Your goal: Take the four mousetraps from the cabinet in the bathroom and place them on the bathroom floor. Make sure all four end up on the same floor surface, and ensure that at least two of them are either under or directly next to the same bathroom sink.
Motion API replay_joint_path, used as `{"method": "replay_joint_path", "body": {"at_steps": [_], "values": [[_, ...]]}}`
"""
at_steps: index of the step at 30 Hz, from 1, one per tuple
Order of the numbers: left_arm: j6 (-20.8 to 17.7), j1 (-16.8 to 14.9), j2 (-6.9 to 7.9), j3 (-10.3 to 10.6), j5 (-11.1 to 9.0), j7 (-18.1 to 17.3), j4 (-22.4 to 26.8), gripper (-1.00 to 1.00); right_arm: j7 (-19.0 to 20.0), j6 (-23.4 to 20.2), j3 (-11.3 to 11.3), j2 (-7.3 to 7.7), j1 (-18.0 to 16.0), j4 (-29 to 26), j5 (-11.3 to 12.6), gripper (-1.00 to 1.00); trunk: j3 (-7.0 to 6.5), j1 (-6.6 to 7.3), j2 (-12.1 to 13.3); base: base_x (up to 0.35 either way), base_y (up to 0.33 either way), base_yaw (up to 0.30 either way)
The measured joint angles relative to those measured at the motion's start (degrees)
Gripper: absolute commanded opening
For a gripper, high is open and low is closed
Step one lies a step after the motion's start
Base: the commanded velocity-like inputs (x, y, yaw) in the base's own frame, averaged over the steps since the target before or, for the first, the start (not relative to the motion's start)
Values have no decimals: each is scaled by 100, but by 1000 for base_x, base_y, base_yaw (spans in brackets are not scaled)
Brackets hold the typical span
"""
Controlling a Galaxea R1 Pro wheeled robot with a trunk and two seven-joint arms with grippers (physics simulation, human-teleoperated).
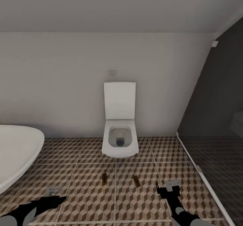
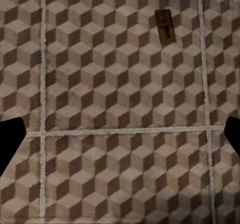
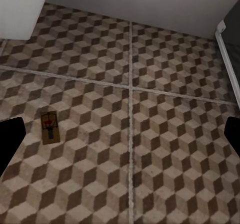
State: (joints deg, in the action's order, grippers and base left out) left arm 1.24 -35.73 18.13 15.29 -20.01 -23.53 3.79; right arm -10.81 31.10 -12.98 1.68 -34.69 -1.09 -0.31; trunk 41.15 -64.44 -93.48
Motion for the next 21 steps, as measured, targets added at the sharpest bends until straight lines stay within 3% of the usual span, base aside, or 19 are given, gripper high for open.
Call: {"method": "replay_joint_path", "body": {"at_steps": [4,7,9,10,13,16,21], "values": [[109,1,-20,-1,-5,-80,-377,100,0,2,0,-1,0,0,0,100,0,0,0,0,0,0],[678,8,-47,-1,4,78,-616,100,0,2,0,-1,1,0,0,100,0,0,0,0,0,0],[1155,9,-80,0,10,309,-689,100,0,3,0,-1,1,0,0,100,0,0,0,0,0,0],[1615,11,-127,2,13,621,-735,100,0,4,0,-1,1,0,0,100,0,0,0,0,0,0],[2306,17,-248,23,15,1292,-789,100,0,3,0,-1,1,0,0,100,0,0,0,0,0,0],[2663,36,-386,27,21,1694,-813,100,0,4,0,-1,1,0,-1,100,0,0,0,0,0,0],[2934,117,-525,27,19,1910,-826,100,0,3,0,-1,1,0,0,100,0,0,0,0,0,0]]}}
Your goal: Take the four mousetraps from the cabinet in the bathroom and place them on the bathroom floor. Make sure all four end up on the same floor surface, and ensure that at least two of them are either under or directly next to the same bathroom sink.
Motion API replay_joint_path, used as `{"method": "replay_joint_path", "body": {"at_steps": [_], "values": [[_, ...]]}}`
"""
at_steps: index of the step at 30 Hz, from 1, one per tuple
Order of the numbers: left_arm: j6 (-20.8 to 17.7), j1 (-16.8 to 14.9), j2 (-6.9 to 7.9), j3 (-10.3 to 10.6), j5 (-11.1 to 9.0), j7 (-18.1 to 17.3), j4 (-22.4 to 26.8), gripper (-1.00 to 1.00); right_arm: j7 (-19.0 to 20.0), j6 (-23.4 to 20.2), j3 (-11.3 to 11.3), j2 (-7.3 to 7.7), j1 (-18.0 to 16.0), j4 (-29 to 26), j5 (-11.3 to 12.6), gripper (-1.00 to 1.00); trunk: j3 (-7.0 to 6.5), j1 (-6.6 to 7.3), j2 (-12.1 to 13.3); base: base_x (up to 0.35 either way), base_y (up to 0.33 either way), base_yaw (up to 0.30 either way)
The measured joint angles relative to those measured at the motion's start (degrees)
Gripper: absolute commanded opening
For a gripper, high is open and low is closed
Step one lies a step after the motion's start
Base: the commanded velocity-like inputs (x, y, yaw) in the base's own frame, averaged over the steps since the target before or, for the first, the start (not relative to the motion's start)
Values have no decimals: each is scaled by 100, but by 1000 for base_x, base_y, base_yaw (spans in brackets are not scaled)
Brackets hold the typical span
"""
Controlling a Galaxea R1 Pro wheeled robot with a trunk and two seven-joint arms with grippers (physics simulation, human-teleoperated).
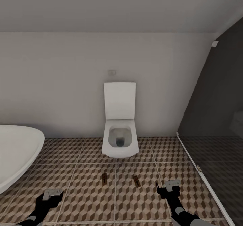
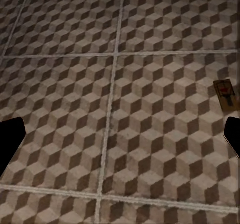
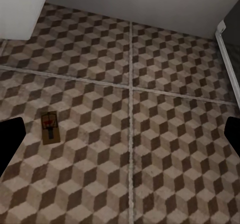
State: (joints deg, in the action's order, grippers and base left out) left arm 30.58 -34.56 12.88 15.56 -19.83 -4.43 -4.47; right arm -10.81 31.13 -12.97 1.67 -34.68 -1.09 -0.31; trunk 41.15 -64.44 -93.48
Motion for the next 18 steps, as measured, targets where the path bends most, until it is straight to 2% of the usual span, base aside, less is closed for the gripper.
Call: {"method": "replay_joint_path", "body": {"at_steps": [4,8,18], "values": [[260,80,-91,-8,-5,74,-2,100,0,1,0,0,0,0,0,100,0,0,0,0,0,0],[324,110,-125,-11,-11,95,-2,100,-3,2,0,-2,0,0,0,100,0,0,0,0,0,0],[36,124,-227,-12,-14,102,3,100,-16,2,0,-17,0,0,0,100,0,0,0,0,0,0]]}}
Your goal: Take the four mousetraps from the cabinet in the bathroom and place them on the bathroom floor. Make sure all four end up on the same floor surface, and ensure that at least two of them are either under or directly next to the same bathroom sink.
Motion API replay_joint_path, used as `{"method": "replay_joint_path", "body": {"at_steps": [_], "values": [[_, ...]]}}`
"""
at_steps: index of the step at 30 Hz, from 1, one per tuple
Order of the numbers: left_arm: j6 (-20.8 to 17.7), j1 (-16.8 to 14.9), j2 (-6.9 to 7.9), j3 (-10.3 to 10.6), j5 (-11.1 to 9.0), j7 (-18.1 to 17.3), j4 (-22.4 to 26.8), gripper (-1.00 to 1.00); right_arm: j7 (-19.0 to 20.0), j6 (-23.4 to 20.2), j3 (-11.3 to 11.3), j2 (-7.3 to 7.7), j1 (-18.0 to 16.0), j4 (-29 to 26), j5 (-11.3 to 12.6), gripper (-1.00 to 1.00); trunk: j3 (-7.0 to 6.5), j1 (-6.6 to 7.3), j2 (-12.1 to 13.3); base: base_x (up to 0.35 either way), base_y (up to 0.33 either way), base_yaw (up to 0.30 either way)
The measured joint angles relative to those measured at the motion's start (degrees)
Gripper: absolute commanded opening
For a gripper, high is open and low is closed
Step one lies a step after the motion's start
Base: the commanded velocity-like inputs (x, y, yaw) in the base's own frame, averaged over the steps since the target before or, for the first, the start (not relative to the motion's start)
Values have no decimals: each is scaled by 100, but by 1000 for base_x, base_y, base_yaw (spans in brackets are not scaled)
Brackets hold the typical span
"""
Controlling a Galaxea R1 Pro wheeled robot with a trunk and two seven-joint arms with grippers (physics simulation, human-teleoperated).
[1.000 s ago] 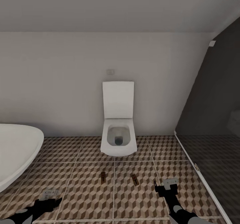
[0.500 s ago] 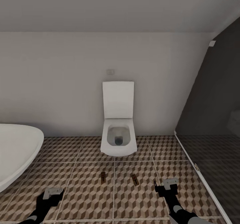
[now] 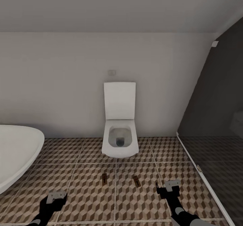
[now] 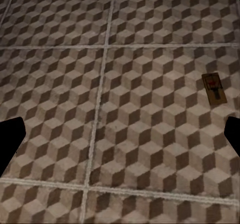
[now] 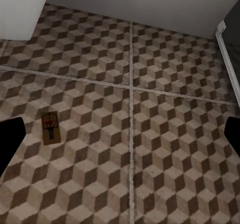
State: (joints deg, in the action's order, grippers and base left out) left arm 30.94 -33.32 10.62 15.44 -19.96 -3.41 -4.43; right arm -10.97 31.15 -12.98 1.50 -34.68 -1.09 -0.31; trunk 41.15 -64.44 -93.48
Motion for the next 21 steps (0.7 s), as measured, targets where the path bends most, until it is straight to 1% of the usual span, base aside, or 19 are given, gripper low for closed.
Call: {"method": "replay_joint_path", "body": {"at_steps": [9,16,21], "values": [[-80,1,-17,-1,-1,6,0,100,7,0,0,-17,47,0,0,100,-10,0,0,0,0,0],[-84,2,-25,-1,-1,7,1,100,7,0,0,-25,69,0,0,100,-66,0,0,0,0,0],[-90,1,-76,-1,0,7,1,100,7,0,0,-27,70,0,0,100,-111,0,0,0,0,0]]}}
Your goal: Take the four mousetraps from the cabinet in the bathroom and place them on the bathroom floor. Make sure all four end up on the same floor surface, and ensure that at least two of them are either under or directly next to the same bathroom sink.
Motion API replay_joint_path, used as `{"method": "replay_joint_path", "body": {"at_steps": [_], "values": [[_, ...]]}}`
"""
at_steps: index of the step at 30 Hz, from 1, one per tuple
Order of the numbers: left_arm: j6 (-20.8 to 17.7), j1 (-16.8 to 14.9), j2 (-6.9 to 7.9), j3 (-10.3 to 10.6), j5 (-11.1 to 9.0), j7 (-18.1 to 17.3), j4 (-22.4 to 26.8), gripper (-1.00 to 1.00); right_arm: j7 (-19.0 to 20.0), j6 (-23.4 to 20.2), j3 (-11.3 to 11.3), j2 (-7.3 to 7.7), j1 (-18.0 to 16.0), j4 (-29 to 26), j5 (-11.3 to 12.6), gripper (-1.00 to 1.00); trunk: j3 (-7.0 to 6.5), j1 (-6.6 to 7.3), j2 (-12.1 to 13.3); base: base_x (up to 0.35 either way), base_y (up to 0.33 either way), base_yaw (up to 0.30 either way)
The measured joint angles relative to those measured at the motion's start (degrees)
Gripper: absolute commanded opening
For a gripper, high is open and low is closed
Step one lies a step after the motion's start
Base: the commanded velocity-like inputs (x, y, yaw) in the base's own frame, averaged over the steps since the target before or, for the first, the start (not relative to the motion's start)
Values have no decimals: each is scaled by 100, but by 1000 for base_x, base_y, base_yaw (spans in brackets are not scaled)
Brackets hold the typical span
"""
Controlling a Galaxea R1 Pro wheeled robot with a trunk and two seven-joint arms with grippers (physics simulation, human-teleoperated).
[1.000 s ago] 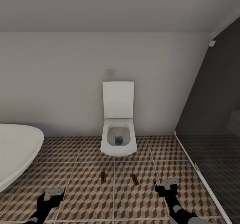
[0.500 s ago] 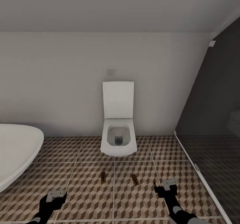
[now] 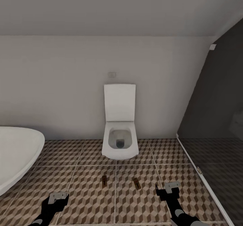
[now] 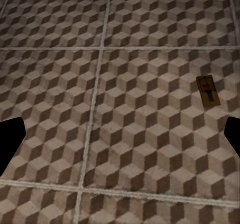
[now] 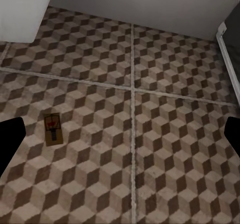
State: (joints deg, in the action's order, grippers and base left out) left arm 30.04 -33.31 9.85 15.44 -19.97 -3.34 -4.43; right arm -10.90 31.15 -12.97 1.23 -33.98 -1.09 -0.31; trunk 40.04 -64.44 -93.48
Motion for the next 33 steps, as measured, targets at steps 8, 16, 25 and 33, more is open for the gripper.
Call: {"method": "replay_joint_path", "body": {"at_steps": [8,16,25,33], "values": [[-3,3,-24,0,-1,0,0,100,0,0,0,0,0,0,0,100,-73,0,0,0,0,0],[-4,4,-25,0,-1,0,0,100,0,-1,0,0,0,2,0,100,-146,0,0,0,0,0],[-6,5,-33,-1,-1,0,0,100,0,-4,0,0,0,0,0,100,-384,197,360,0,0,0],[-10,5,-50,-1,-1,0,0,100,0,-7,0,0,0,0,0,100,-544,373,681,0,0,0]]}}
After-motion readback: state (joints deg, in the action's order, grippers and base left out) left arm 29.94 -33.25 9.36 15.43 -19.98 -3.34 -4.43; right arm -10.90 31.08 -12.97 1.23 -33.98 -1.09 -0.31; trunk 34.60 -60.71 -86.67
